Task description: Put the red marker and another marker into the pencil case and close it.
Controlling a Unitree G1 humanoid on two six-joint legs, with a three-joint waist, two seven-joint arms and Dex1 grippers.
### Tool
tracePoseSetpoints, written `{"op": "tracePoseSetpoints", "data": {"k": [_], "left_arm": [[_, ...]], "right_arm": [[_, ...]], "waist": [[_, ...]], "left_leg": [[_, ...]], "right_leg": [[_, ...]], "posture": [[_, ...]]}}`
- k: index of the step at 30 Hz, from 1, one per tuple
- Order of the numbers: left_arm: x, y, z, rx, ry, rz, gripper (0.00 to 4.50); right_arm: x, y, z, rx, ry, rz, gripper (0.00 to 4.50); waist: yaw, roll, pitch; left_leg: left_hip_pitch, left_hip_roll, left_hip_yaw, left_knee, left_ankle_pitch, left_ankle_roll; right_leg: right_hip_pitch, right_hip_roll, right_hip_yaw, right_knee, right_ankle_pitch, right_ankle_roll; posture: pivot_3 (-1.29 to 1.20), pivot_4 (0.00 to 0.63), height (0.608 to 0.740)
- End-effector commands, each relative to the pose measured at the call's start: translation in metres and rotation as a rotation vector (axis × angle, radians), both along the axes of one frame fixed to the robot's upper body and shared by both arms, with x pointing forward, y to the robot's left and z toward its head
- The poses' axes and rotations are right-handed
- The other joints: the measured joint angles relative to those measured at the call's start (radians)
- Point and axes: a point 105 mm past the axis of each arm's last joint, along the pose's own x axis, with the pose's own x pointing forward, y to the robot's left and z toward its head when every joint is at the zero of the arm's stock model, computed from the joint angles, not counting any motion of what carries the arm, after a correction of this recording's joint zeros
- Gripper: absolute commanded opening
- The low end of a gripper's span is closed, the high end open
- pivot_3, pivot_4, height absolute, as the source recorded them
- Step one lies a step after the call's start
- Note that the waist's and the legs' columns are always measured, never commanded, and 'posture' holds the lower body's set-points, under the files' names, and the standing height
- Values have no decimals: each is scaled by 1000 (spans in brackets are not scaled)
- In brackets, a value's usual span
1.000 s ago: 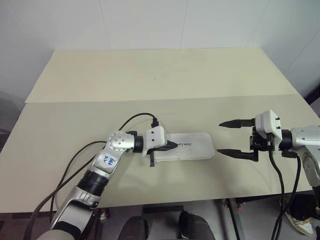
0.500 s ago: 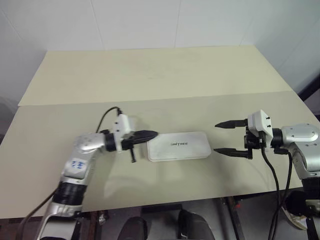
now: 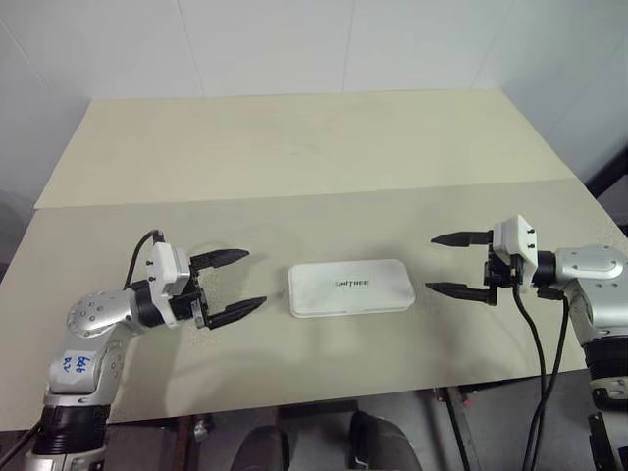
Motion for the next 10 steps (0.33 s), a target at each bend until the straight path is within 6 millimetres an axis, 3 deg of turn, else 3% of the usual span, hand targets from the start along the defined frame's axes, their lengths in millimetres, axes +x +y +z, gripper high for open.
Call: {"op": "tracePoseSetpoints", "data": {"k": [1,10], "left_arm": [[-2,0,17,-5,-92,10,4477],[6,0,18,-16,-109,47,4477]], "right_arm": [[3,-6,14,12,-74,-27,4500],[13,-9,19,39,-124,-84,4500]], "waist": [[1,0,0],[0,0,0]], "left_leg": [[0,0,0,0,0,0],[0,0,1,0,0,0]], "right_leg": [[0,0,0,0,0,0],[0,0,0,0,0,0]], "posture": [[0,150,740],[0,150,740]]}}
